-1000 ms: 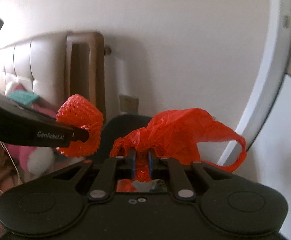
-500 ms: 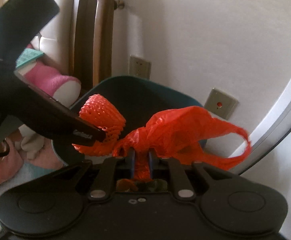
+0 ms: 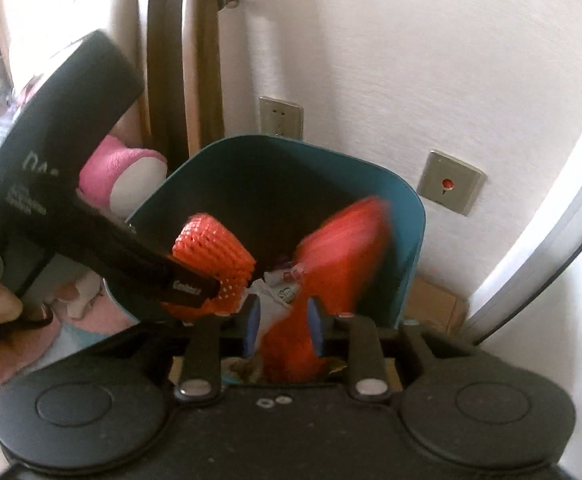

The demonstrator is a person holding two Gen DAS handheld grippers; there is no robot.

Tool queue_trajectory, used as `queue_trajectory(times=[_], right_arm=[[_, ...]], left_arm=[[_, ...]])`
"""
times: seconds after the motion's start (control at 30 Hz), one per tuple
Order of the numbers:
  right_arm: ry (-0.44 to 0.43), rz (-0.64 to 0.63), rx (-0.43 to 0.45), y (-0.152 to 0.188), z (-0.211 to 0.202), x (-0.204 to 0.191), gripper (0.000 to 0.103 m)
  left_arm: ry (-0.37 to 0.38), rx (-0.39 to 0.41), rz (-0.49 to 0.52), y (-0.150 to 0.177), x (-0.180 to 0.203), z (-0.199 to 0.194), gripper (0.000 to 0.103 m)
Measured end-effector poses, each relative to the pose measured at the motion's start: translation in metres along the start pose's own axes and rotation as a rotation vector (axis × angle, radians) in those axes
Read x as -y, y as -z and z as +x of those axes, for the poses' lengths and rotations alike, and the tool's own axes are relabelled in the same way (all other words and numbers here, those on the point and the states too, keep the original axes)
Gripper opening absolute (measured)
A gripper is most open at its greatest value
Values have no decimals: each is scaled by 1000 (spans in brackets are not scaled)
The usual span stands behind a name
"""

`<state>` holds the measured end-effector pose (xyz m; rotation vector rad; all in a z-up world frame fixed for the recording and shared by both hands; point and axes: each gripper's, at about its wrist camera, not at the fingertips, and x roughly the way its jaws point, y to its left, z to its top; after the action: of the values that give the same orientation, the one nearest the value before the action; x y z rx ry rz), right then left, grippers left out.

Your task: Collect trash

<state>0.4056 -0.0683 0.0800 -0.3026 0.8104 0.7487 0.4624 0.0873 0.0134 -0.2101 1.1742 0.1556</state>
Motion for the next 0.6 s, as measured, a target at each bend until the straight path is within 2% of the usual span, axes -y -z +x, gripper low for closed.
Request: queue_trajectory(times=[0.1,0.23,0.3,0.33,0.37,0.6], right_arm=[[1,30,10,-3,-1,8,28],[-1,69,27,-3,-6,15,30],[-1,87,37,-1,-10,17,32],[-2,94,43,-1,-11,18,33],[0,103,50,-1,-14,18,35],[8,176,107,2,-37,17,41]], left_arm=[[-12,9,15,0,3,0,20],[-14,40,12,1,4,-7,34],[-10,56,7,2,3,-13,47],[-13,65,4,3,3,-16,59],[-13,86,4,5,2,-21,65],[-6,153,21,15,-2,-50,66]])
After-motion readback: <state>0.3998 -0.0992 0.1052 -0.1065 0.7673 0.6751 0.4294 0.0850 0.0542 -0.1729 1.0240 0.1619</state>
